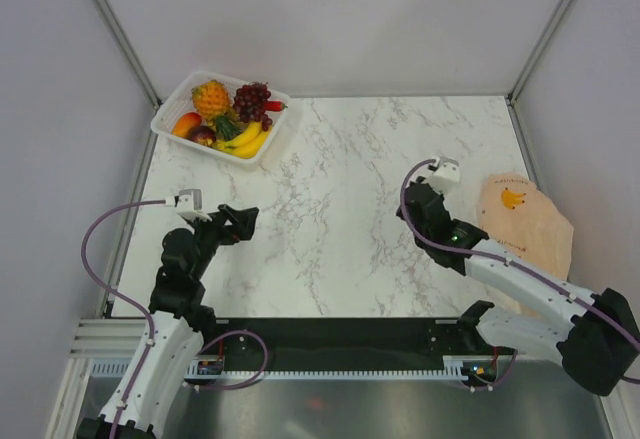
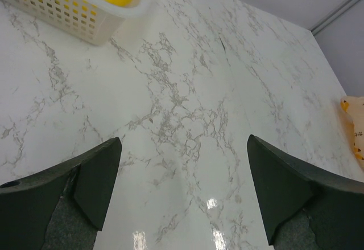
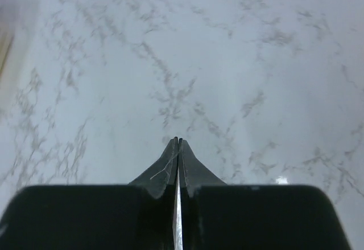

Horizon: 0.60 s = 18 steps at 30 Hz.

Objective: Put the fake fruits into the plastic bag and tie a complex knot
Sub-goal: Move the plastic bag to the center of the board.

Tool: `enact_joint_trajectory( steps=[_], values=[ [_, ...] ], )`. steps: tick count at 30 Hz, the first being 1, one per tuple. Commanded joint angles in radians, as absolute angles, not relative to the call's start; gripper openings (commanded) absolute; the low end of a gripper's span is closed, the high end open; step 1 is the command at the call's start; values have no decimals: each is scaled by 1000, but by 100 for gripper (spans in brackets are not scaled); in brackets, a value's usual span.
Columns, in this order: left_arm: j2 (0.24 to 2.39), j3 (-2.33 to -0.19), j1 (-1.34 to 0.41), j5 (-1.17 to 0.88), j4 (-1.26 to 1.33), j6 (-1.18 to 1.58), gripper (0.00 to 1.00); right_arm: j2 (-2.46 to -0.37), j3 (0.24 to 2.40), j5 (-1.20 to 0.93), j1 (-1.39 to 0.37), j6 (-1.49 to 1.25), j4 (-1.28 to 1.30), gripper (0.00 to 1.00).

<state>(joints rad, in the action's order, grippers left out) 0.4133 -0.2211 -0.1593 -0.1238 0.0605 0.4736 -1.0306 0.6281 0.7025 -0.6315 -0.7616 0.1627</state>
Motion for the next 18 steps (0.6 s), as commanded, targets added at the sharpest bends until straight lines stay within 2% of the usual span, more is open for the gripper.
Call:
enact_joint_trajectory(
  steps=[1, 2, 3, 4, 5, 7, 9, 13, 18],
  values=[
    [410, -213, -158, -158, 106, 439, 99, -1113, 777, 582, -739, -543, 69, 7],
    [411, -213, -158, -161, 109, 437, 100, -1136, 820, 589, -759, -482, 137, 13],
    [411, -213, -158, -161, 107, 437, 100, -1158, 903, 610, -761, -468, 188, 26],
    [411, -213, -158, -166, 107, 436, 100, -1193, 938, 706, -759, -451, 245, 46],
    [410, -213, -158, -167, 107, 434, 100, -1201, 960, 774, -759, -442, 327, 97],
    [408, -213, -158, -172, 107, 434, 100, -1200, 982, 935, -741, -495, 405, 98],
    [410, -213, -158, -170, 112, 436, 100, -1177, 957, 1055, -642, -593, 506, 98],
    [433, -218, -158, -179, 117, 437, 100, -1049, 850, 1051, -297, -682, 546, 98],
    [436, -218, -160, -186, 118, 439, 100, -1017, 756, 1057, -62, -778, 519, 98]
  ],
)
